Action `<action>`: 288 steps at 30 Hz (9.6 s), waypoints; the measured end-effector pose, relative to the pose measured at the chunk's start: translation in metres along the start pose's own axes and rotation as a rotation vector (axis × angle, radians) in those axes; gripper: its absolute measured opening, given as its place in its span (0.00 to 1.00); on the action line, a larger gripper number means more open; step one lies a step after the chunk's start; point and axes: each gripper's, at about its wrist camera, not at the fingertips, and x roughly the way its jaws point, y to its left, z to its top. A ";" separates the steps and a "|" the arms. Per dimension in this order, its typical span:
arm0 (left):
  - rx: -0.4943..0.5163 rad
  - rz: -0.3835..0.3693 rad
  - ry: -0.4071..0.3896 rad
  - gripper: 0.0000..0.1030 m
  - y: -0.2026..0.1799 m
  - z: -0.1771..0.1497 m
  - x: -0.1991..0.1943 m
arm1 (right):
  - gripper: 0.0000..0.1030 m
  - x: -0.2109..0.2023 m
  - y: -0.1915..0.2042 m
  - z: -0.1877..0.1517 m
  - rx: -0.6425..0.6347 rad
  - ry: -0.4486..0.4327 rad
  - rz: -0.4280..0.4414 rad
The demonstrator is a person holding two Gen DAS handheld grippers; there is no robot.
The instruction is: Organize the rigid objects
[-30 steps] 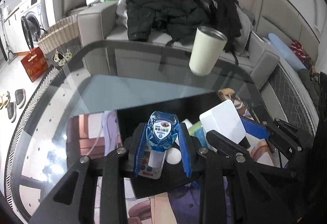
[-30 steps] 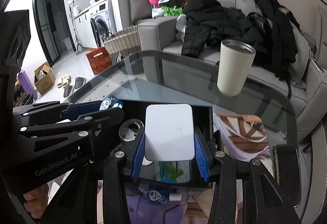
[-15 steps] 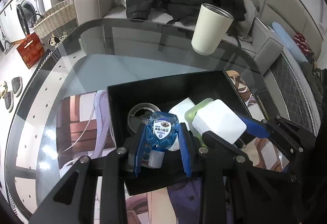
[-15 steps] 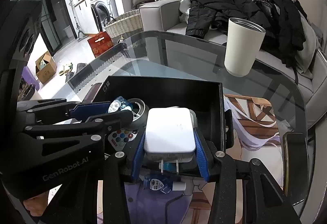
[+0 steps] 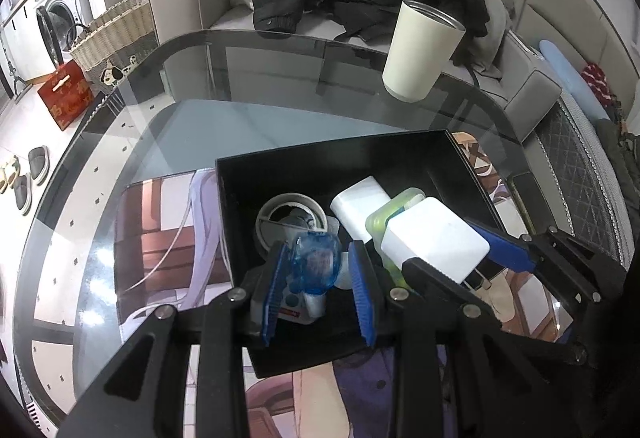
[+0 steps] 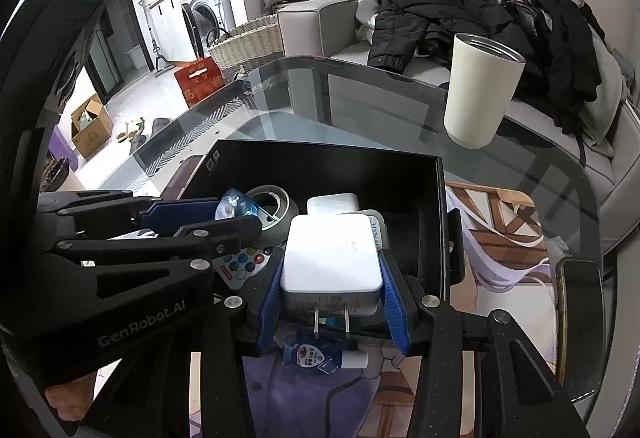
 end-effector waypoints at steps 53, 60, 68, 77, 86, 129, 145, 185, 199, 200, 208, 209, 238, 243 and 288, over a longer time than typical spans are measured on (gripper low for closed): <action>0.147 -0.020 0.147 0.49 -0.006 -0.092 -0.009 | 0.45 0.011 0.012 -0.060 -0.122 0.092 0.032; 0.145 -0.016 0.147 0.49 -0.005 -0.092 -0.009 | 0.51 0.017 0.017 -0.058 -0.147 0.095 0.031; 0.141 -0.010 0.146 0.49 -0.006 -0.091 -0.009 | 0.51 0.016 0.019 -0.058 -0.156 0.118 0.035; 0.136 -0.010 0.142 0.49 -0.005 -0.089 -0.009 | 0.51 0.012 0.004 -0.060 -0.050 0.190 0.095; 0.147 -0.017 0.145 0.49 -0.008 -0.090 -0.010 | 0.53 0.024 0.008 -0.059 -0.047 0.166 0.060; 0.139 -0.019 0.138 0.49 -0.013 -0.088 -0.011 | 0.56 0.025 0.000 -0.069 -0.013 0.161 0.035; 0.185 0.029 -0.204 0.49 -0.030 -0.070 -0.079 | 0.56 -0.055 -0.005 -0.059 -0.044 -0.126 -0.015; -0.022 0.103 -0.690 0.53 -0.009 -0.007 -0.140 | 0.56 -0.105 0.004 0.024 -0.103 -0.593 -0.096; -0.051 0.125 -0.334 0.54 0.002 0.020 -0.063 | 0.56 -0.037 -0.017 0.044 -0.033 -0.298 -0.103; -0.055 0.125 -0.293 0.54 0.003 0.021 -0.054 | 0.56 -0.029 -0.019 0.043 -0.024 -0.258 -0.095; -0.074 0.112 -0.120 0.54 0.009 0.020 -0.014 | 0.56 0.013 -0.030 0.033 0.040 -0.055 -0.043; -0.077 0.113 -0.112 0.54 0.009 0.019 -0.012 | 0.56 0.014 -0.028 0.033 0.027 -0.057 -0.054; -0.070 0.166 -0.142 0.75 0.010 0.002 -0.035 | 0.68 -0.018 -0.027 0.011 0.048 -0.072 -0.022; -0.084 0.182 -0.258 0.75 0.007 -0.012 -0.063 | 0.69 -0.046 -0.022 0.001 0.043 -0.145 -0.011; -0.009 0.202 -0.620 1.00 -0.007 -0.136 -0.140 | 0.95 -0.139 0.020 -0.098 0.016 -0.495 -0.074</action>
